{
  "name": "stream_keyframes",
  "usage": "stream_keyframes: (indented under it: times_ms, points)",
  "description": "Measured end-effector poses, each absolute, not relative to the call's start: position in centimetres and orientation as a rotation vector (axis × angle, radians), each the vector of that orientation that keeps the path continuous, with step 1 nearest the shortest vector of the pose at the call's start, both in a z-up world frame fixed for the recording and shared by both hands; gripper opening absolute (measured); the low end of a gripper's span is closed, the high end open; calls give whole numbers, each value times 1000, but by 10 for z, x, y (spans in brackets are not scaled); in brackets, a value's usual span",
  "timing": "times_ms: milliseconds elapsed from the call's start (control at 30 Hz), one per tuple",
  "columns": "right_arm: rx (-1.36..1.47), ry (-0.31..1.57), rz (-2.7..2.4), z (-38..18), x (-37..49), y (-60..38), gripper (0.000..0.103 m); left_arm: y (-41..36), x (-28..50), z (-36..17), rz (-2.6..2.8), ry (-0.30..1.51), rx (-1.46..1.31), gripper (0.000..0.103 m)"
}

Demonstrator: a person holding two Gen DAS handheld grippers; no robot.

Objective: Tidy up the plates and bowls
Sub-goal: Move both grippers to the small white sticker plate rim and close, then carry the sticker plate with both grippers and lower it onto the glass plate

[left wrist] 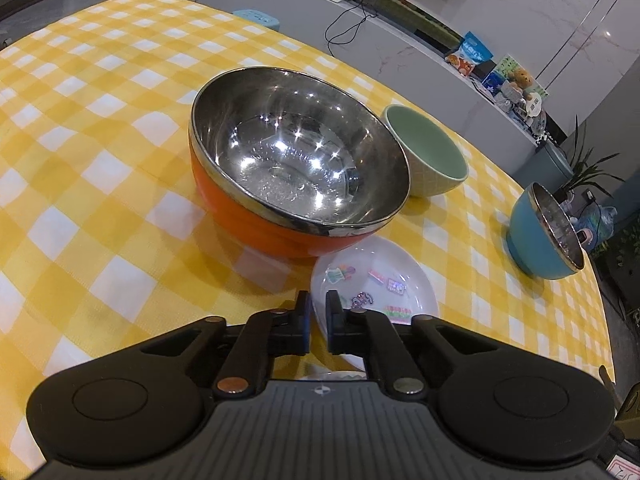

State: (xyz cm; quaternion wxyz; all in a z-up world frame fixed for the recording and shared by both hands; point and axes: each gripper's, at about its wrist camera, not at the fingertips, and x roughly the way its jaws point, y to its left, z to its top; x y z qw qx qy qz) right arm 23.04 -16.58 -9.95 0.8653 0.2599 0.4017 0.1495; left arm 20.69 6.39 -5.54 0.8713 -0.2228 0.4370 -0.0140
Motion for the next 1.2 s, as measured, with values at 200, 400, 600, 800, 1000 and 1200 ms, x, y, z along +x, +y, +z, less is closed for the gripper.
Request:
stream_keyframes:
  times_ms: [200, 400, 600, 800, 1000, 1200]
  points:
    - [579, 829, 301, -96, 227, -174, 7, 63, 204, -52, -55, 894, -482, 5]
    - [591, 803, 281, -87, 217, -179, 6, 57, 197, -44, -79, 881, -479, 5]
    - [595, 780, 272, -74, 199, -188, 6, 55, 185, -36, -101, 905, -520, 5]
    - [601, 720, 282, -53, 180, -197, 6, 49, 167, -15, -122, 861, -509, 5]
    - [606, 714, 330, -38, 158, -200, 6, 53, 142, -3, -127, 868, -516, 5]
    - [613, 796, 363, -46, 131, -191, 6, 64, 112, -5, -94, 905, -508, 5]
